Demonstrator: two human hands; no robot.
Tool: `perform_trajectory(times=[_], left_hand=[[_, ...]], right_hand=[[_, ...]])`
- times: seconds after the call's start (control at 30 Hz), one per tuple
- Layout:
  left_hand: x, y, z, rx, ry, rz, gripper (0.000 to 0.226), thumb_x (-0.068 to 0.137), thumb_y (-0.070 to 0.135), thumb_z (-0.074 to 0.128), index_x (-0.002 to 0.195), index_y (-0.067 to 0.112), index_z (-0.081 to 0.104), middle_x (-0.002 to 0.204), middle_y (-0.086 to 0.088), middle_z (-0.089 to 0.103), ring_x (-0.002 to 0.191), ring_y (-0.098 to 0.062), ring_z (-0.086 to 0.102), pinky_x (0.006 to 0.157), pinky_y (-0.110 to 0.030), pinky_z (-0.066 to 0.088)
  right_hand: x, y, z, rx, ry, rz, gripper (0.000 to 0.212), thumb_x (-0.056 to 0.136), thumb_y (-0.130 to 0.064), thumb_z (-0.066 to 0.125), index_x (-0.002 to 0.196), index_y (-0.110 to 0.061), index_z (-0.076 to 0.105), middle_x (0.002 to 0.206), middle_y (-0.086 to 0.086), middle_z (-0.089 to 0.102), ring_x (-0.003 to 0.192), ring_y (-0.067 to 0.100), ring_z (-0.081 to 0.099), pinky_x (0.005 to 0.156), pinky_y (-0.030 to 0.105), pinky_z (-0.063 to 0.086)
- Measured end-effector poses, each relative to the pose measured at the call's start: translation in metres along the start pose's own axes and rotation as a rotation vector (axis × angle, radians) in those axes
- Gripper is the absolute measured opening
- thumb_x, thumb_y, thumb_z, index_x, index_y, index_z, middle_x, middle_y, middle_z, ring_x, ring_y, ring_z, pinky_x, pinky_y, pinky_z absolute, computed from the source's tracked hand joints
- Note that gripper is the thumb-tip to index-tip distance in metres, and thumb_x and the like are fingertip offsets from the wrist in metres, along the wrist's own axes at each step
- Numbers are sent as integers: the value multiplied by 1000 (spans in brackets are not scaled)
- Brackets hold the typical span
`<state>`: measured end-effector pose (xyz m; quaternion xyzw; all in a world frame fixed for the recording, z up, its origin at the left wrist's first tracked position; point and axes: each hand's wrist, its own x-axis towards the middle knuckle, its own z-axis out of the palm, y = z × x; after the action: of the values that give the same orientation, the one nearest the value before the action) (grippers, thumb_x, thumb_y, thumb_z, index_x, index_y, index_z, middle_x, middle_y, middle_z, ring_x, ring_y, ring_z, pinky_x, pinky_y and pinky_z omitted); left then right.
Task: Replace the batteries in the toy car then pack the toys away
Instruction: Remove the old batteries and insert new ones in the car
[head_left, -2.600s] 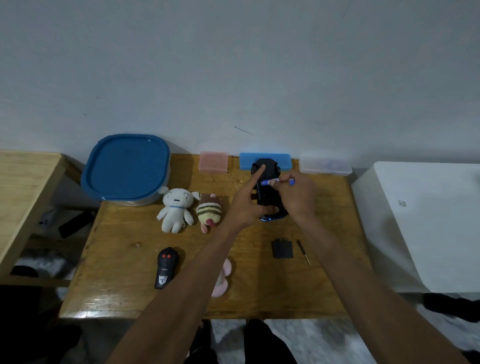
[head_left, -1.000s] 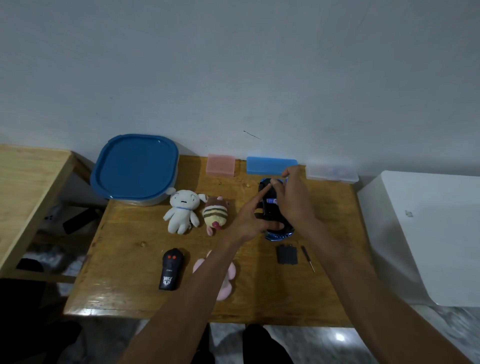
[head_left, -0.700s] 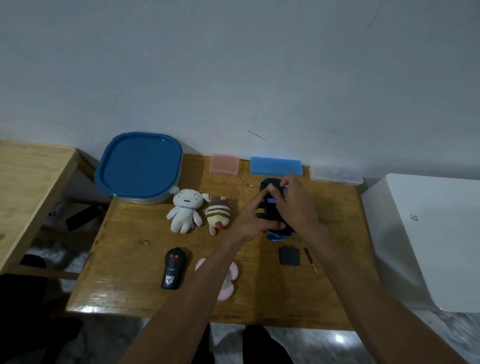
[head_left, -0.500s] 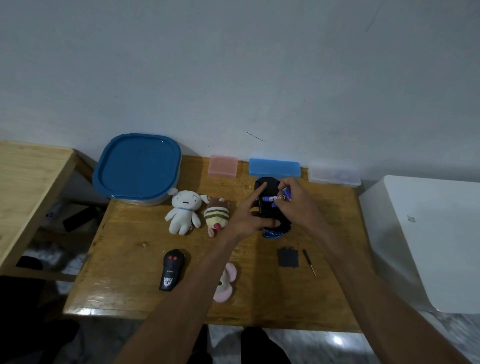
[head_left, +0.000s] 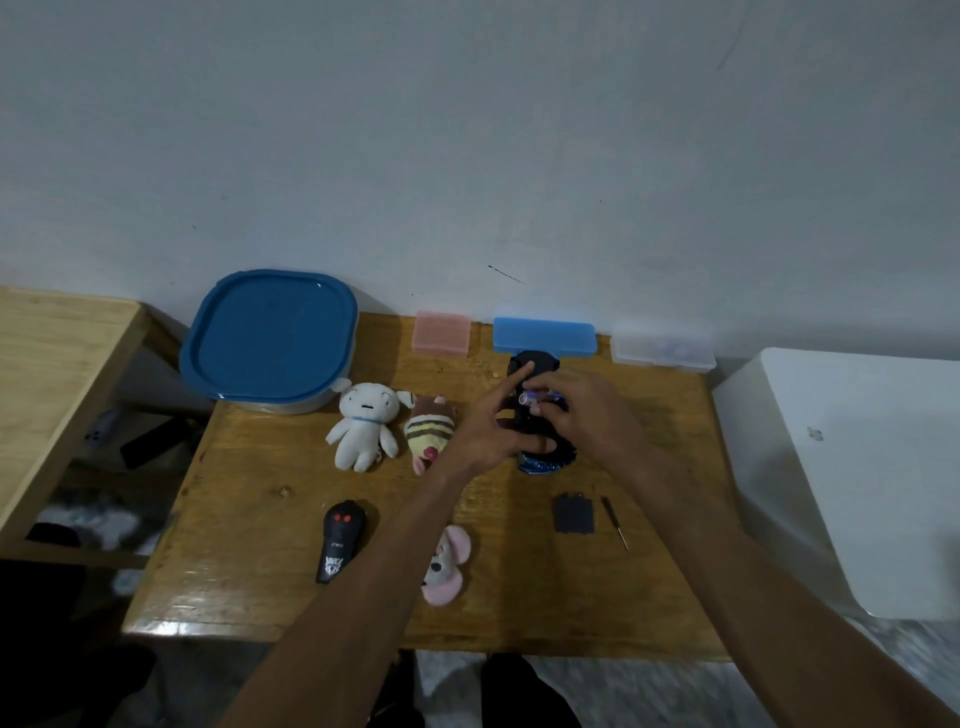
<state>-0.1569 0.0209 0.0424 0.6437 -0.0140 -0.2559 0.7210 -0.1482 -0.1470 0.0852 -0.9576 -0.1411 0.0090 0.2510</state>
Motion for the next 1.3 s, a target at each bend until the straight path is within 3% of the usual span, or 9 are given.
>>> perform_trajectory(times=[0.13,0.3,0.57,0.73,0.83,0.9,1.1,1.2,1.3], left_hand=[[-1,-2,-1,4,3,1,102,72,-10,84,152,35,41,146,-8,52,126,-30,60,96,-51,57],[0,-2,1,5,31,-2,104,71,-8,86,152,38,41,143,-7,53,126,-30,59,97,-52,57],[-1,-3,5,28,27,7,103,70,-11,85,150,38,42,140,-8,55,127,-30,58,98,-50,57],[-4,-3,2,20,0,36,101,73,-16,80,153,32,40,140,-1,54,118,-17,62,89,-36,61],[-1,1,-3,8,11,39,102,73,-13,82,152,36,40,141,-1,52,120,-23,61,90,-44,61],[3,4,-5,40,26,44,104,72,-8,85,153,38,39,143,-1,53,123,-26,60,93,-48,60],[7,8,-6,95,63,78,107,70,-5,87,154,39,36,150,-2,50,132,-25,53,101,-43,56],[8,9,-6,108,69,90,107,71,-6,86,155,35,34,150,-1,49,136,-23,50,102,-41,55],[7,10,-7,108,71,93,108,71,-7,86,156,35,34,148,-1,50,136,-26,51,103,-48,54]], right_hand=[[0,3,-4,-118,-11,-56,14,89,-23,73,102,-18,72,100,0,70,87,18,63,70,23,38],[-1,-1,-6,-172,19,-75,15,89,-23,72,102,-15,75,99,2,68,84,18,61,68,23,36],[-2,-6,-8,-254,-53,-77,10,89,-23,68,95,-17,73,92,2,67,78,20,61,64,34,51],[-1,2,-9,-126,-137,18,17,93,-23,61,108,-24,69,104,0,66,88,17,62,73,33,55],[0,3,-11,108,-78,161,33,101,-21,52,132,-25,60,123,4,65,106,19,62,87,37,57],[-1,0,-11,209,-35,233,37,103,-21,51,139,-29,52,128,2,63,111,19,62,89,39,58],[3,-22,-5,538,250,373,16,95,-15,66,110,-19,64,111,-5,69,105,10,64,88,34,59],[4,-31,-1,605,363,391,16,90,-13,72,106,-16,71,96,-12,66,92,1,62,81,16,54],[3,-34,4,637,441,421,19,89,-16,74,107,-14,73,94,-7,68,87,1,64,70,5,48]])
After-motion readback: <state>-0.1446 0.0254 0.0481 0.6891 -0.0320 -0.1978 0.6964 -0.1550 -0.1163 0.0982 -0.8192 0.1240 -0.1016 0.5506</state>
